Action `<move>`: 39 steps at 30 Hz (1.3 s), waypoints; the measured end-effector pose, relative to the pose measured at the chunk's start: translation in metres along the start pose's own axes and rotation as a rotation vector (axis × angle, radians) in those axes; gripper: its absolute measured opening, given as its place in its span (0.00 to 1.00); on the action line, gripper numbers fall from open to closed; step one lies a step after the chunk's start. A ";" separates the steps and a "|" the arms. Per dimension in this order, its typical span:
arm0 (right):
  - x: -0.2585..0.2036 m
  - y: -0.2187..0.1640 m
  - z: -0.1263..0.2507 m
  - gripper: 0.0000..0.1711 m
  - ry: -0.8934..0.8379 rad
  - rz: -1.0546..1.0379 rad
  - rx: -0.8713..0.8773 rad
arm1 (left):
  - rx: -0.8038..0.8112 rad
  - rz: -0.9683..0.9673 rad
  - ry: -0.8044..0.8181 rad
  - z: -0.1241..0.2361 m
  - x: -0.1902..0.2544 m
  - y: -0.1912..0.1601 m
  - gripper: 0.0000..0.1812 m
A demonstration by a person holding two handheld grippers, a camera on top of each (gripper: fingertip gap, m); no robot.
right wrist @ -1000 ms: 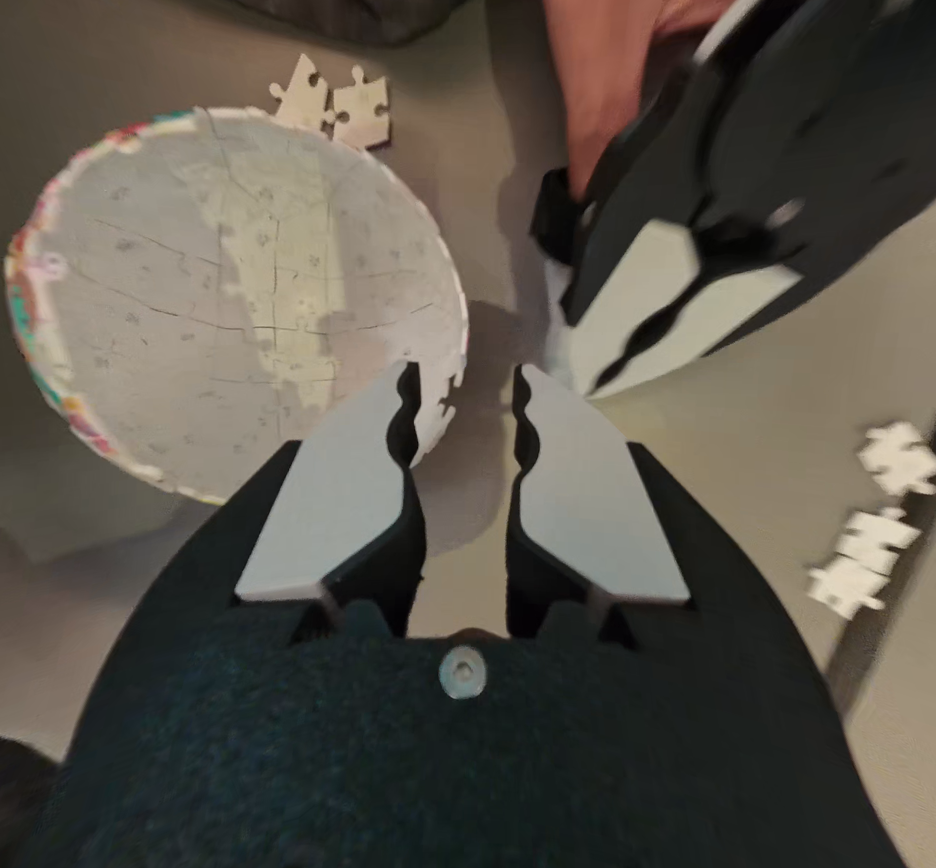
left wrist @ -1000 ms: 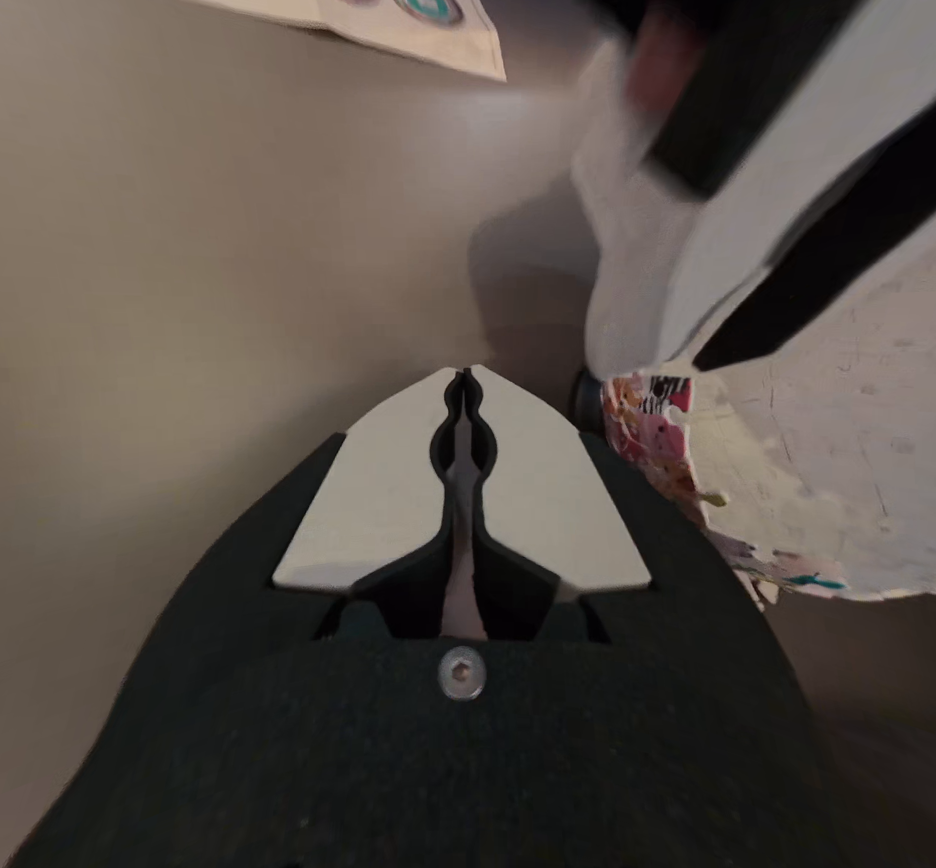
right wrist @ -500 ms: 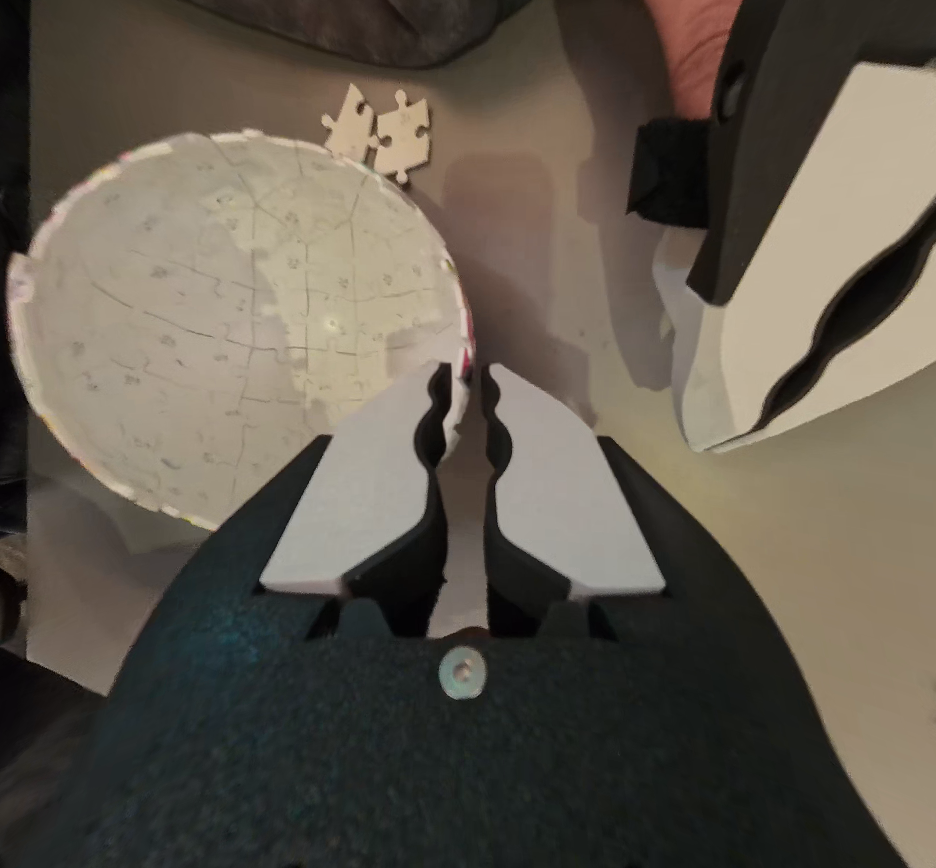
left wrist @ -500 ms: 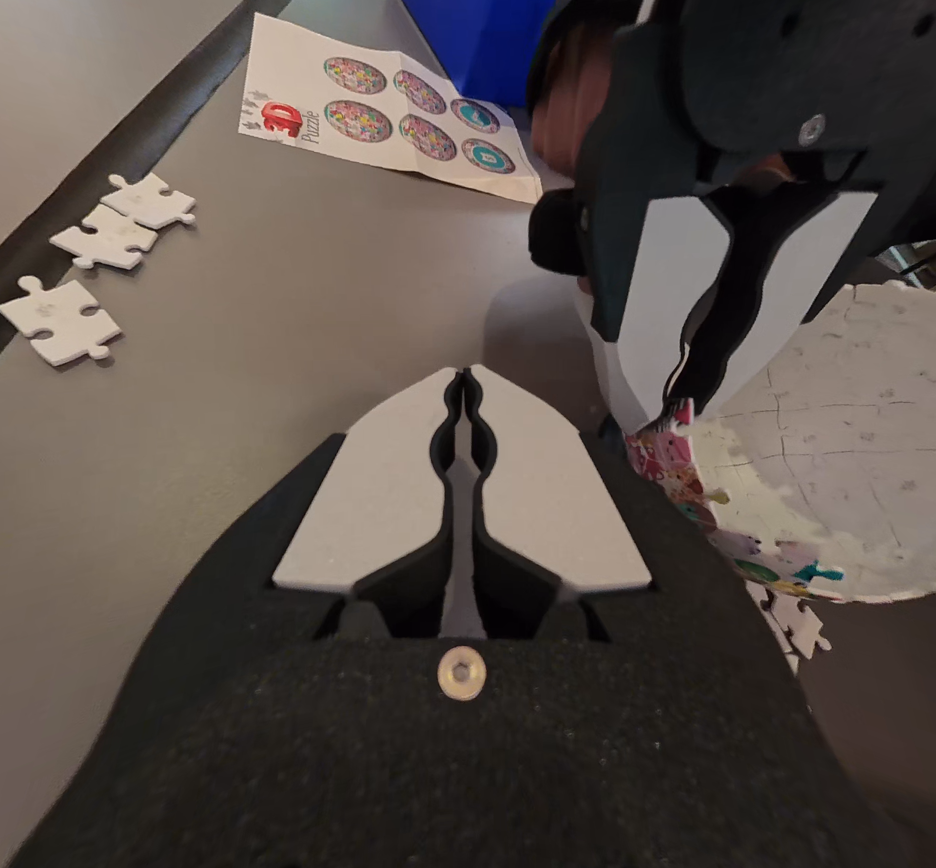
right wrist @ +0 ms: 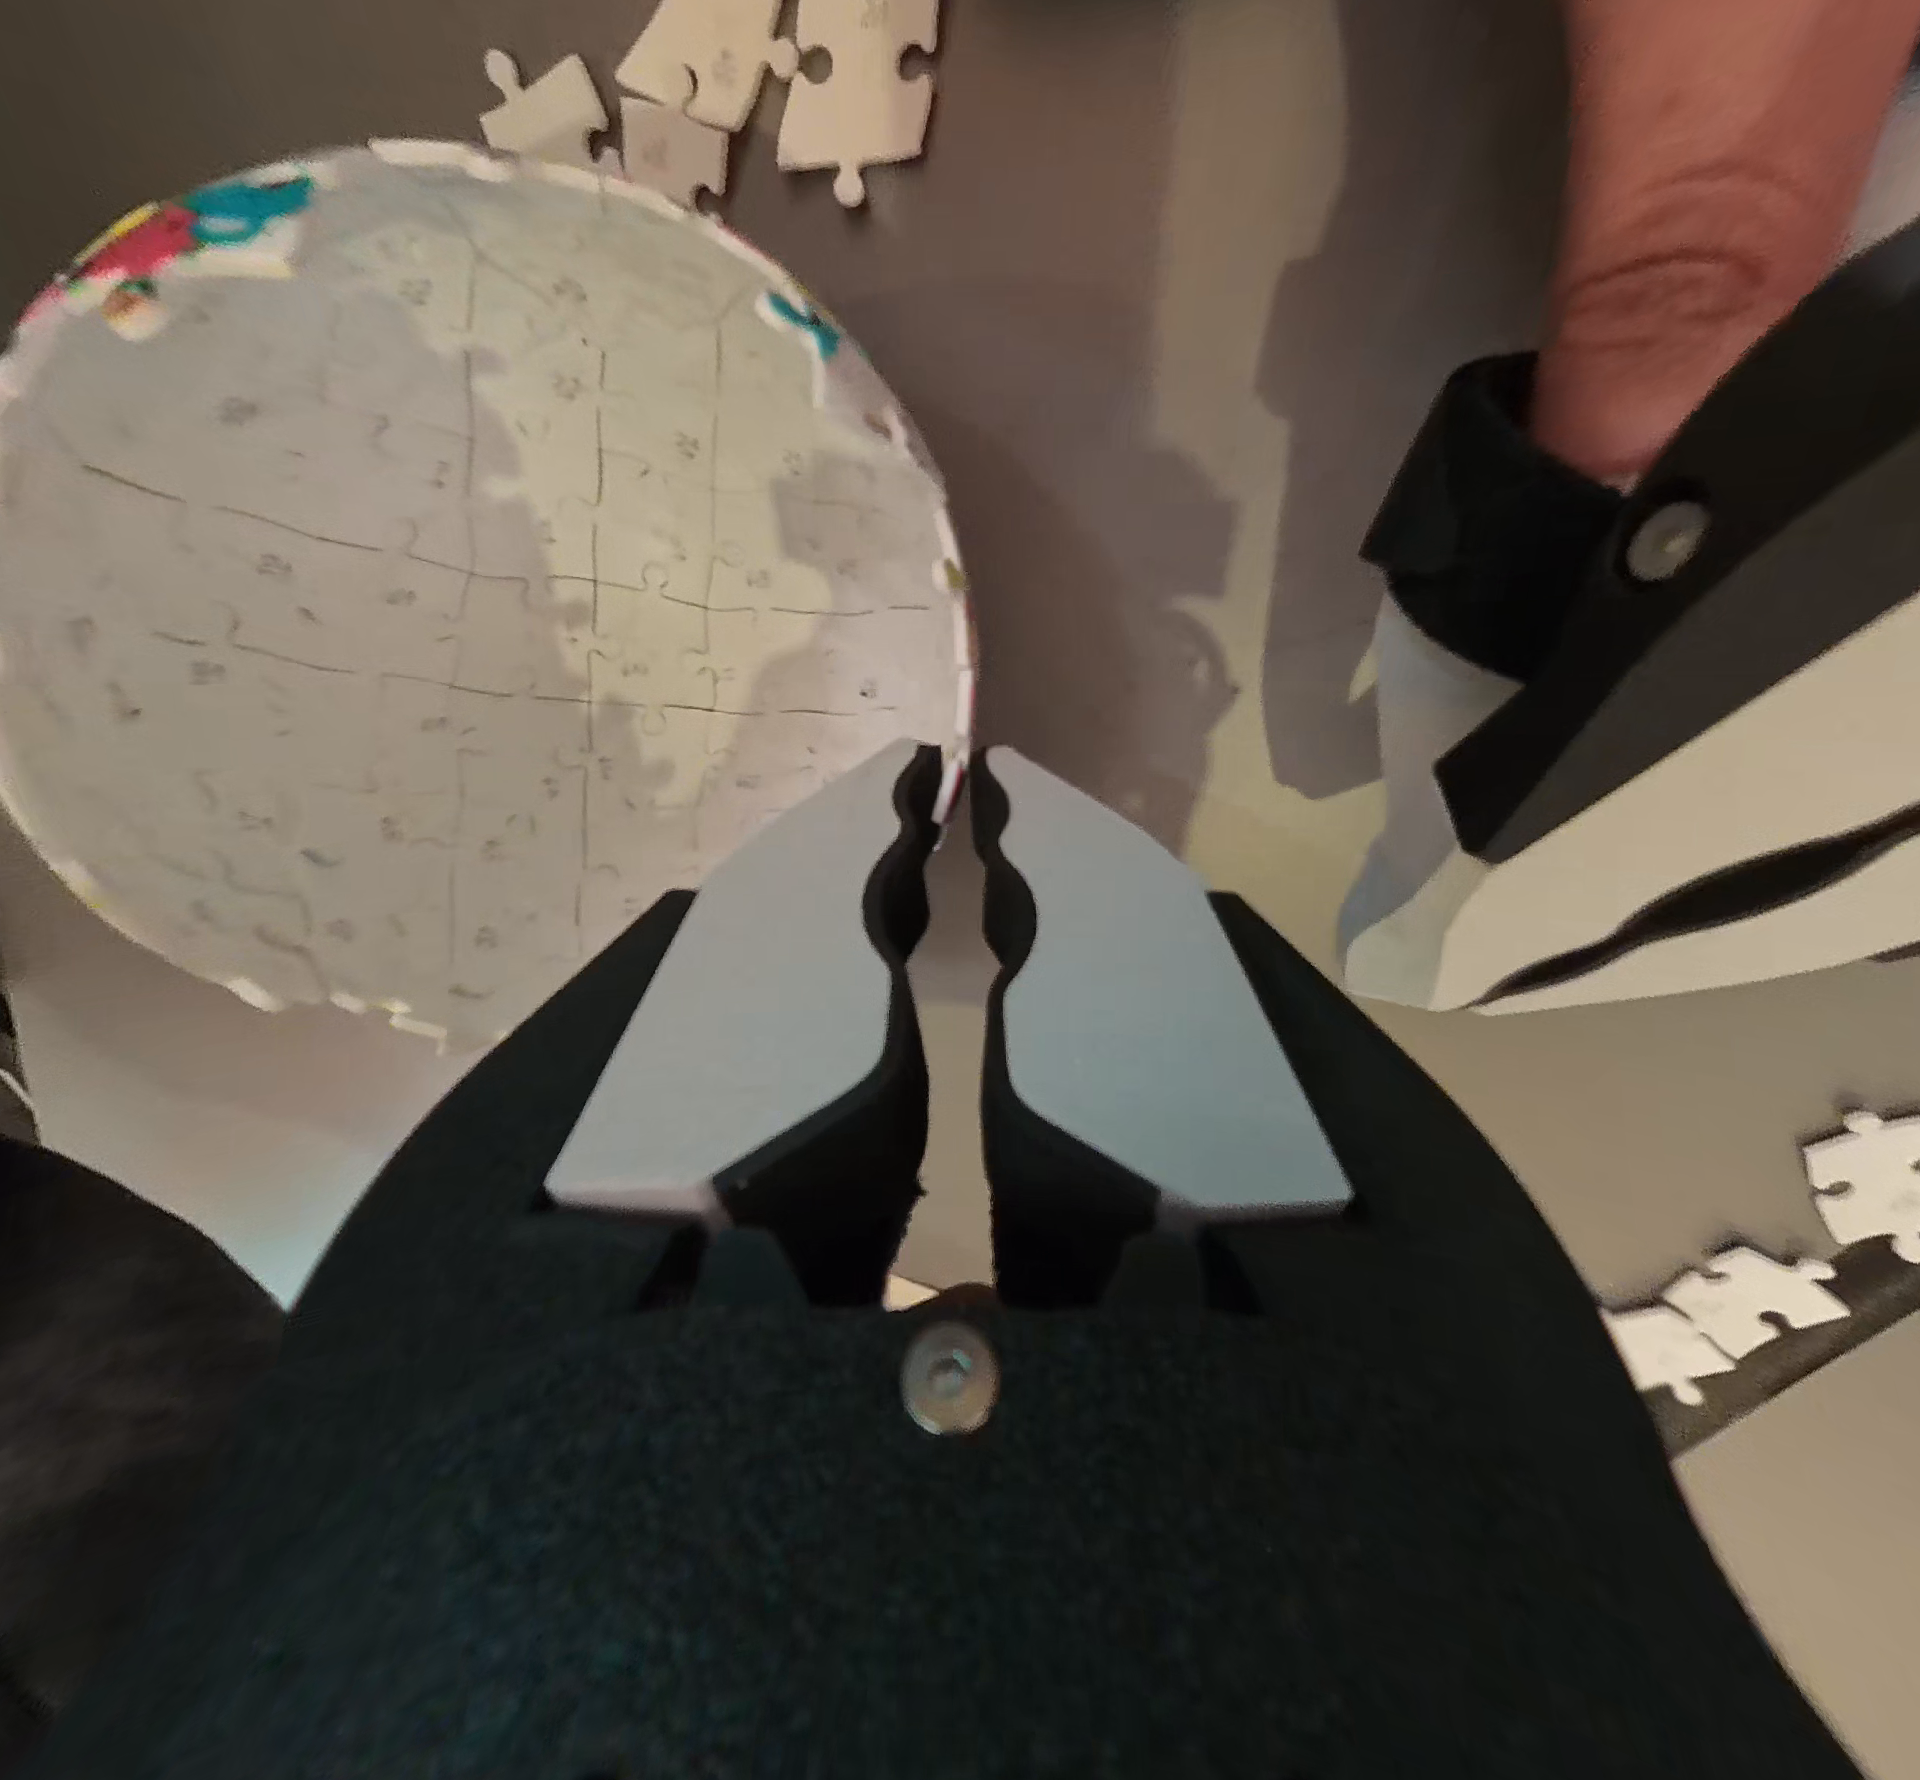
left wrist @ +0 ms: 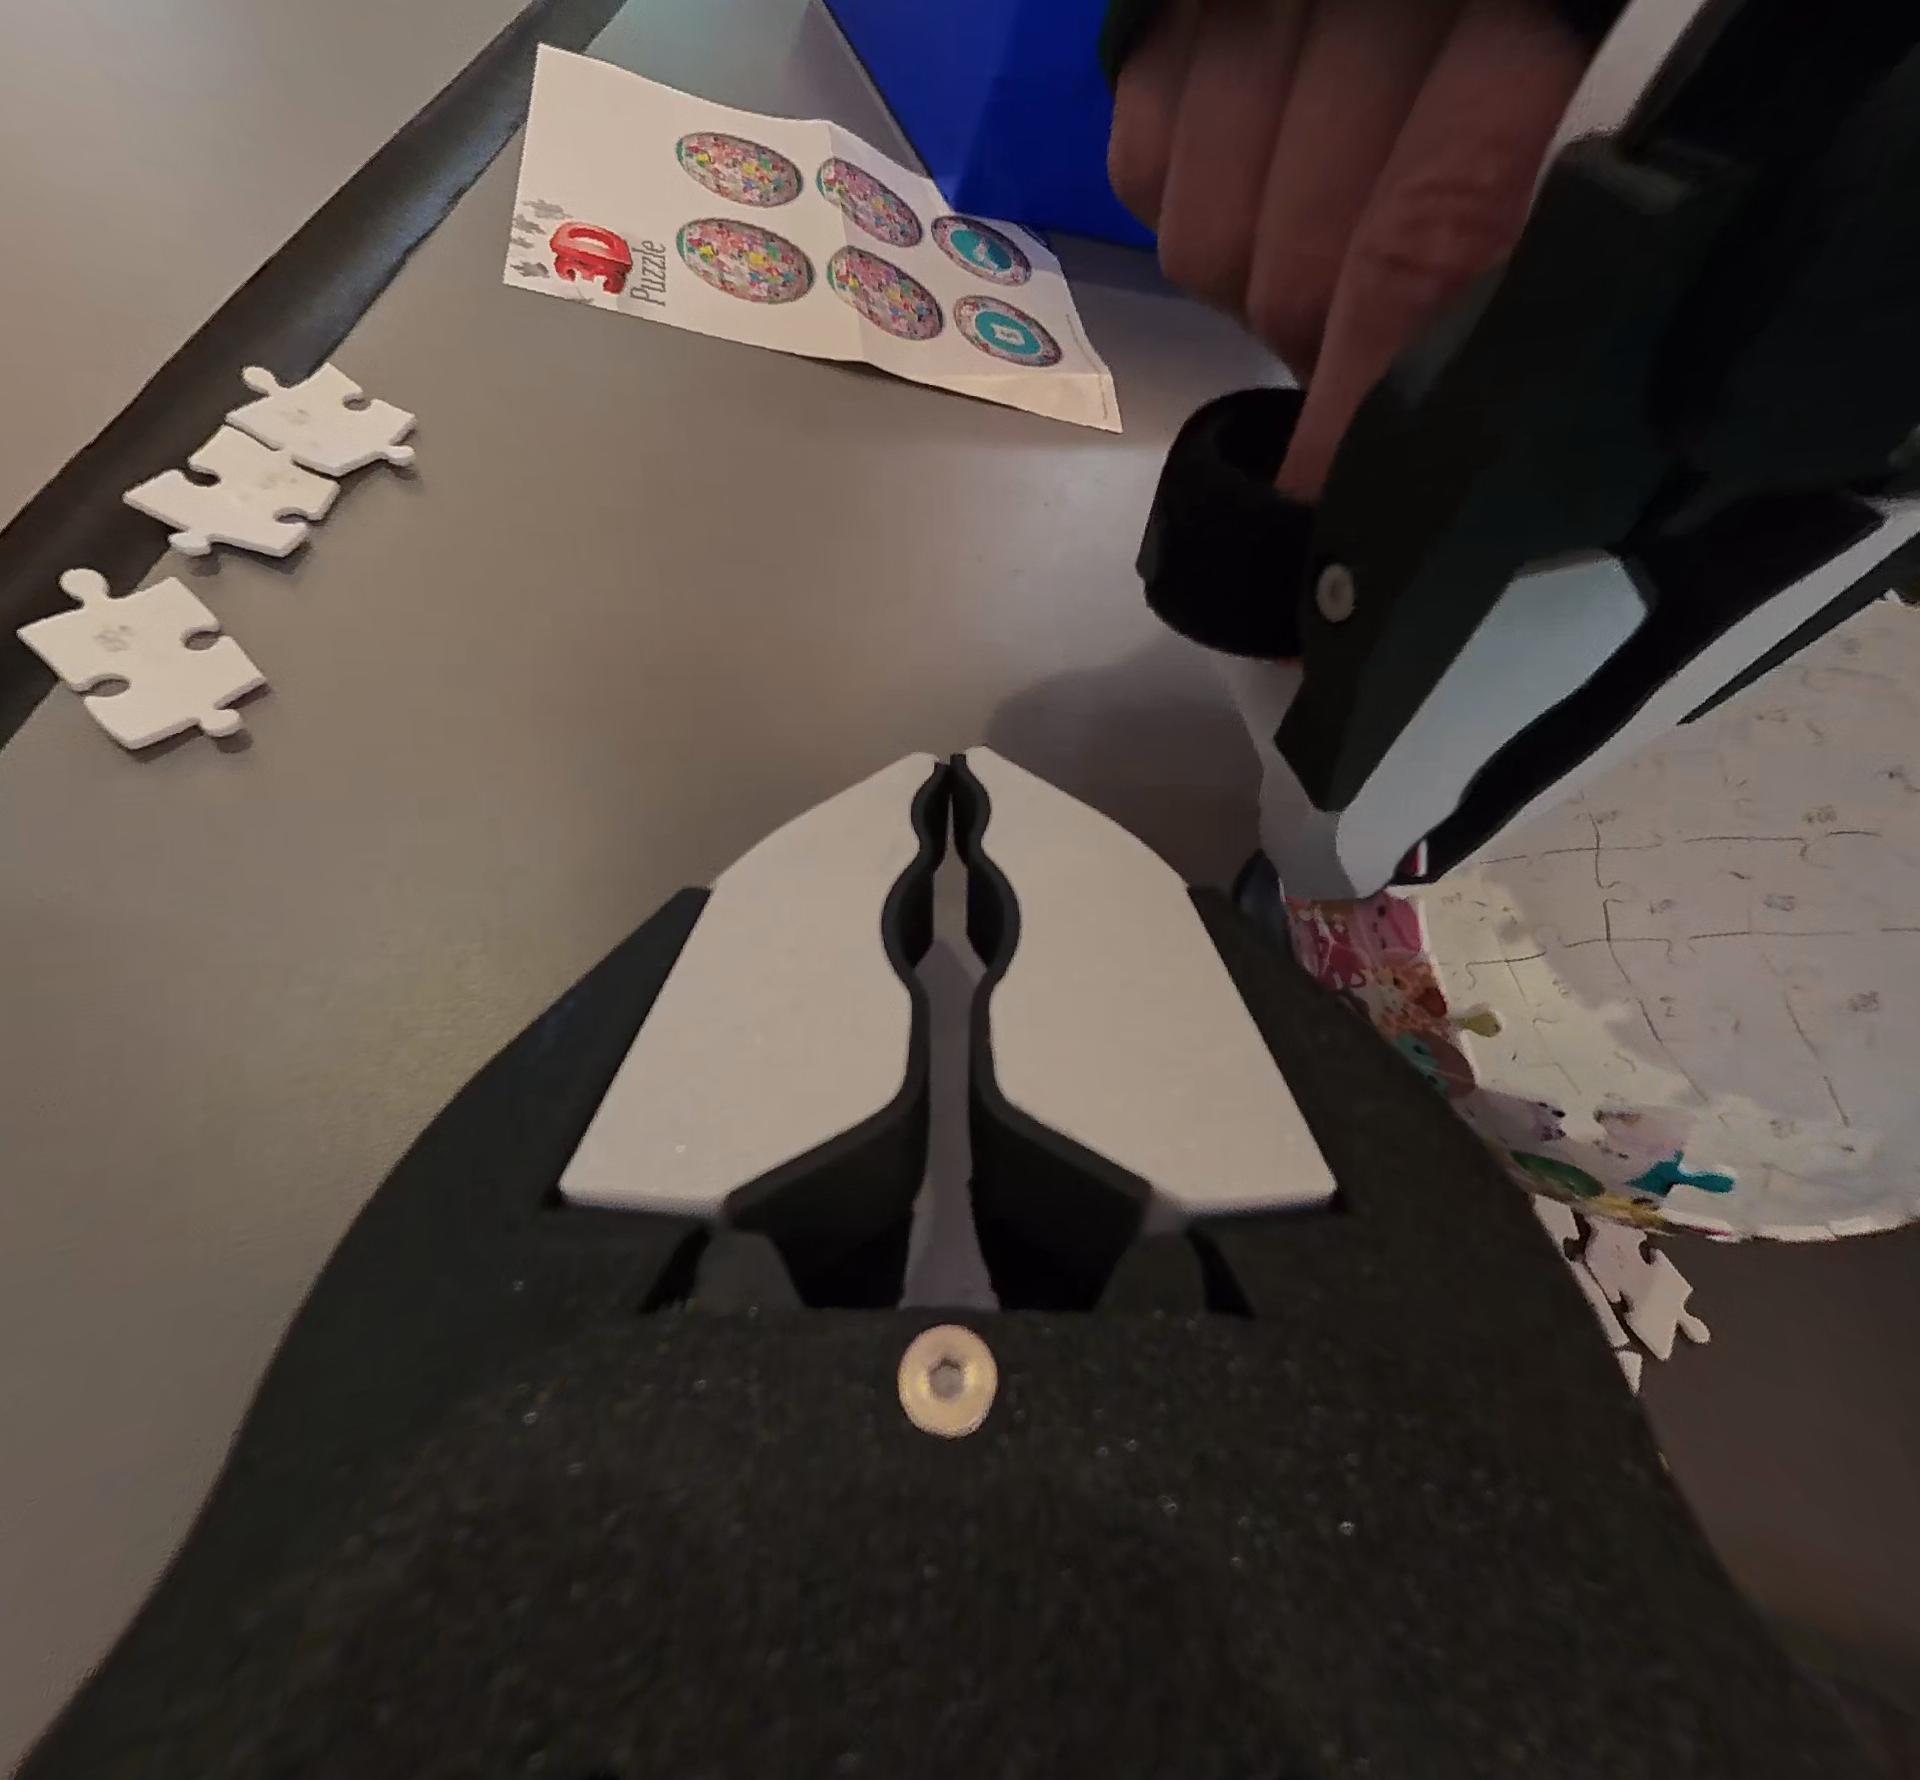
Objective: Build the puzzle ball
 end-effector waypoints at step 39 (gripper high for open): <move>-0.021 -0.012 0.056 0.12 -0.342 -0.010 0.243 | 0.170 -0.047 0.297 0.046 -0.001 0.035 0.13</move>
Point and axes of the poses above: each gripper's, where its closed fingertips meet, z back along the fingers, y out of its top, x = y × z across the jaws, the point moved 4 cm from there along z, back along the fingers, and after that the axes turned 7 degrees about y, right-handed, at the moved point
